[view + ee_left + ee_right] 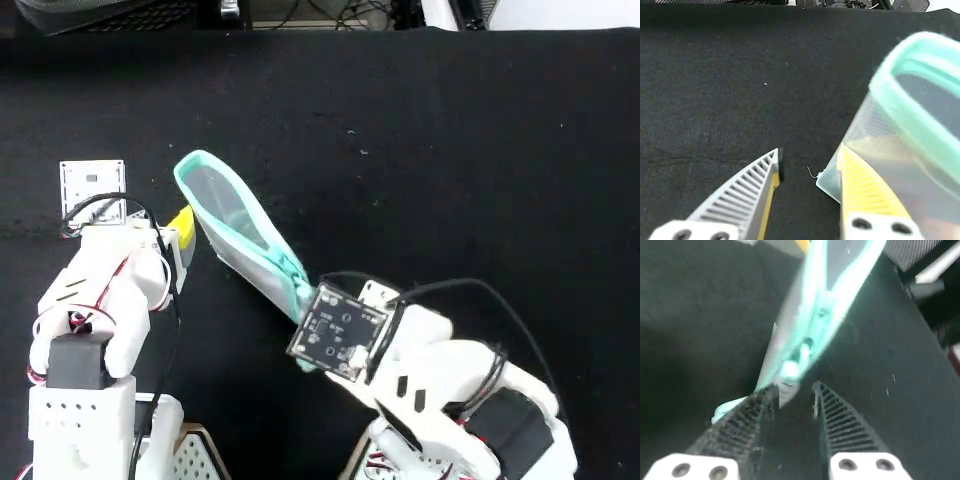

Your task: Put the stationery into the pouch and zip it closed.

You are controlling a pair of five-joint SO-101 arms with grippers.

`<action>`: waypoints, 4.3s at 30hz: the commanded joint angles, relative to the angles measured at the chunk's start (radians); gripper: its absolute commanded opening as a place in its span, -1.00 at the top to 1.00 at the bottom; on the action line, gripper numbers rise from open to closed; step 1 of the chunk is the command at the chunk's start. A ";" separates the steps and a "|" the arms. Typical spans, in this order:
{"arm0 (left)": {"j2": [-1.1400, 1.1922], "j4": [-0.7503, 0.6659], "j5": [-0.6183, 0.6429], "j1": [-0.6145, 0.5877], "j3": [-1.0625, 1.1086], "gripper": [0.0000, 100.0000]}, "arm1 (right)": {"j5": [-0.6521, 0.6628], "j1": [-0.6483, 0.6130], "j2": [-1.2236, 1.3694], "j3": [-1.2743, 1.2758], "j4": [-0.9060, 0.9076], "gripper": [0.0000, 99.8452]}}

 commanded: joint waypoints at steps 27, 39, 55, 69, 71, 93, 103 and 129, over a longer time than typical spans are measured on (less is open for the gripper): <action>-0.011 -0.025 0.003 0.010 -0.018 0.60 | -0.190 -0.123 -0.004 0.127 -0.144 0.75; -0.011 -0.025 0.003 0.012 -0.016 0.60 | -0.189 -0.130 -0.004 0.133 -0.150 0.81; -0.011 -0.025 0.002 0.012 -0.012 0.60 | -0.003 0.061 0.001 -0.016 -0.097 0.98; -0.011 -0.025 0.002 0.012 -0.010 0.60 | -0.133 0.061 -0.002 0.120 -0.244 0.73; -0.011 -0.025 0.002 0.012 -0.010 0.60 | -0.132 0.061 -0.002 0.122 -0.244 0.73; -0.011 -0.025 0.002 0.012 -0.010 0.60 | -0.130 0.061 -0.002 0.197 -0.282 0.80; -0.011 0.029 -0.006 0.002 -0.018 0.60 | -0.064 0.061 0.001 0.145 -0.315 0.98; -0.012 0.216 -0.161 -0.338 -0.120 0.61 | 0.023 -0.331 0.404 -0.331 -0.169 0.98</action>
